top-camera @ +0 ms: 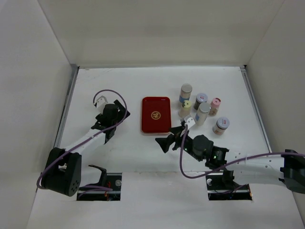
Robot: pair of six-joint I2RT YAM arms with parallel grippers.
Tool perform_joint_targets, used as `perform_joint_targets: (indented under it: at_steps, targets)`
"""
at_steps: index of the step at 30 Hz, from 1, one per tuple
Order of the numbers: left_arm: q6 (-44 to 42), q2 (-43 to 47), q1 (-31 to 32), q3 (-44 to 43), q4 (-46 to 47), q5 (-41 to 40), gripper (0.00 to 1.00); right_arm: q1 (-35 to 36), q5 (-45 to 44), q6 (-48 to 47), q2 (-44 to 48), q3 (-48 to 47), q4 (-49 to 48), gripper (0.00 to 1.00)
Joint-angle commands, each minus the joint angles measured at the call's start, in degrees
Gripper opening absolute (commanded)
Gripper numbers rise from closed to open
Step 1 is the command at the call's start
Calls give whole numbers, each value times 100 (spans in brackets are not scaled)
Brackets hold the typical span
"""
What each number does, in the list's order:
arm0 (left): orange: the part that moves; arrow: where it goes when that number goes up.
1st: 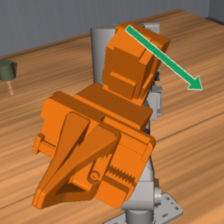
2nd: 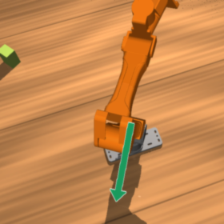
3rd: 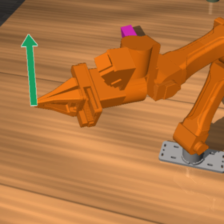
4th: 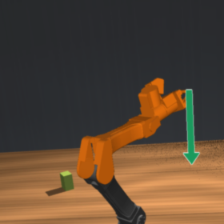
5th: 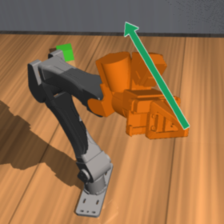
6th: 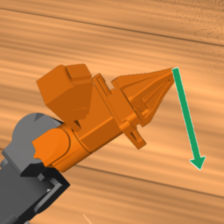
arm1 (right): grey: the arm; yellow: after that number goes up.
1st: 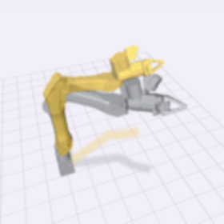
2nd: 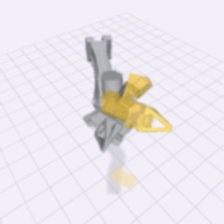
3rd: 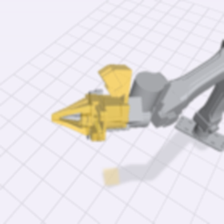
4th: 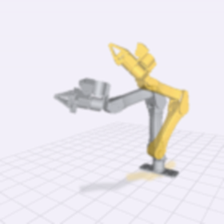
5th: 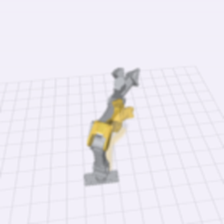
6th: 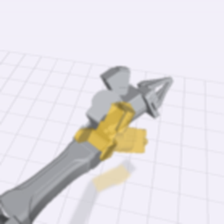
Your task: Organize the condiment bottles
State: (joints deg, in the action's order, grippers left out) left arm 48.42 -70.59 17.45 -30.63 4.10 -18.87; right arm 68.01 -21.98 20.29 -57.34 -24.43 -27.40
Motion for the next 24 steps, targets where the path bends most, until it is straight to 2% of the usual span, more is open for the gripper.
perform_joint_targets:
  at_steps: [1, 4, 6, 8, 10, 12, 15, 18, 22, 23, 24]
  targets:
    - [-114, 186, 69, -48, 240, -99, 100, 50, -70, -35, 188, 95, -678, 100]
    - [-123, 168, 218, -13, 381, -169, 100, 50, 61, 36, 346, 87, -785, 99]
    - [-123, 54, 350, -83, 320, -414, 100, -28, 167, 54, 443, -18, -759, 64]
    - [-123, -69, 534, -206, 189, -791, 100, -352, 141, 106, 452, -272, -619, 37]
    - [-140, -69, 763, -303, -4, -1274, 100, -774, 141, 334, 347, -763, -41, 24]
    - [-210, -8, 991, -382, -172, -1706, 100, -1144, 97, 458, 215, -1317, 671, 19]
    - [-307, 45, 1168, -417, -339, -1839, 100, -1811, -323, 476, -188, -2134, 1533, 1]
    - [-255, 28, 1230, -277, -261, -1787, 100, -2435, -465, 414, -575, -2723, 2149, 0]
    - [-211, 141, 1195, -268, -304, -1769, 100, -3235, -237, 204, -1286, -3339, 2519, 0]
    - [-132, 220, 1212, -190, -261, -1786, 100, -3376, -202, 142, -1480, -3489, 2572, 5]
    - [-44, 273, 1238, -137, -260, -1786, 100, -3491, -184, 72, -1664, -3621, 2651, 17]
